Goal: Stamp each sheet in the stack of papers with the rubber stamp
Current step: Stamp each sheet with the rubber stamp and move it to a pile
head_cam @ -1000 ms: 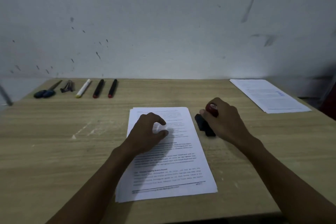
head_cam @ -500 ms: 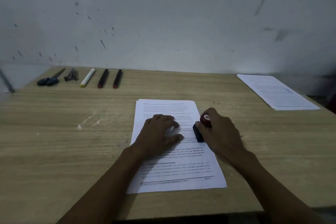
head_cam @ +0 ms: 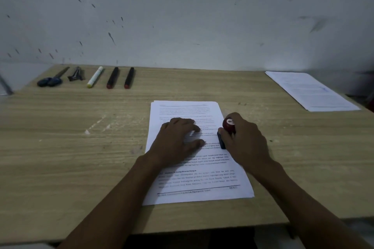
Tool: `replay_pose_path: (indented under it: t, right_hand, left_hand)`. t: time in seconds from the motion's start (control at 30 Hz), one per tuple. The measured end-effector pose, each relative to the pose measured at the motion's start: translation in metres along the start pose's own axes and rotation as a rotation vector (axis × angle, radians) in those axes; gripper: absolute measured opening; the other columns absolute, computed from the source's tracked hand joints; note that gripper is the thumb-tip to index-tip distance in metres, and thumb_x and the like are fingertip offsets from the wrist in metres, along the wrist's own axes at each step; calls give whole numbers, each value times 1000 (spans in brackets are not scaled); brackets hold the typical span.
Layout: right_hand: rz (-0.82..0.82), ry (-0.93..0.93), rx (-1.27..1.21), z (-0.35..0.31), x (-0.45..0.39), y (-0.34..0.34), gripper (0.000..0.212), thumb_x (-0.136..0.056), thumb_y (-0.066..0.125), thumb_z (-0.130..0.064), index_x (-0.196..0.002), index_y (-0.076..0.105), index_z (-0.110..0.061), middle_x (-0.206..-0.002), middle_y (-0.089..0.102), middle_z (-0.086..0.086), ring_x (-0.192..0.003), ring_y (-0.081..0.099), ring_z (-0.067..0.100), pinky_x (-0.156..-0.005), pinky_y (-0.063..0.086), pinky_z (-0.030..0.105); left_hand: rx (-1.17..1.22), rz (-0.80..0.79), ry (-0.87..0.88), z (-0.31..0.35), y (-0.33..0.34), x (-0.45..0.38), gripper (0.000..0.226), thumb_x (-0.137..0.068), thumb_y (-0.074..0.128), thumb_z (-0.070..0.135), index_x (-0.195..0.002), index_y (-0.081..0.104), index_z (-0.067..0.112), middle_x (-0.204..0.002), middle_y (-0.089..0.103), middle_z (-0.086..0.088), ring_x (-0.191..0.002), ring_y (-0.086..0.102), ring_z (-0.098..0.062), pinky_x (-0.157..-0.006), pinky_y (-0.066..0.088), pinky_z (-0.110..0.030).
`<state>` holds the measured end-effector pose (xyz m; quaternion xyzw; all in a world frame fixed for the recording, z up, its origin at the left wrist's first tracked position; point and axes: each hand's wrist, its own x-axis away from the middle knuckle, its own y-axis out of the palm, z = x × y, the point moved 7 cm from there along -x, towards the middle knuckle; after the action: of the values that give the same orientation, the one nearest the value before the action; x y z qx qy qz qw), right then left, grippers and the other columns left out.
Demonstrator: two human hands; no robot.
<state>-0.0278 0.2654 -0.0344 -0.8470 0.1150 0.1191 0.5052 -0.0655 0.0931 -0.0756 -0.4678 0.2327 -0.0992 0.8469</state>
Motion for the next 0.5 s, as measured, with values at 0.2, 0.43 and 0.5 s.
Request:
replay_pose_path:
  t: [0.2, 0.43, 0.5]
  right_hand:
    - [49, -20, -34, 5, 1, 3, 13, -90, 61, -33, -97, 52, -26, -82, 62, -6, -83, 59, 21, -66, 48, 34]
    - [57, -14, -47, 8, 1, 5, 15, -88, 62, -34, -98, 52, -30, -85, 65, -4, -85, 60, 23, -68, 50, 36]
    - [61, -16, -50, 9, 1, 6, 16, -87, 63, -34, -99, 53, -31, -86, 66, -5, -84, 61, 22, -70, 52, 38]
  left_hand:
    - [-6, 16, 5, -3, 2, -1, 53, -78, 51, 62, -117, 64, 29, -136, 54, 9, -128, 43, -14, -103, 32, -37]
    - [-32, 1, 2, -2, 4, -1, 53, -79, 49, 61, -118, 63, 28, -136, 54, 8, -128, 42, -15, -102, 30, -35]
    - [-30, -1, 2, -1, 4, 0, 53, -79, 49, 61, -117, 63, 28, -136, 54, 9, -128, 42, -15, -101, 30, -34]
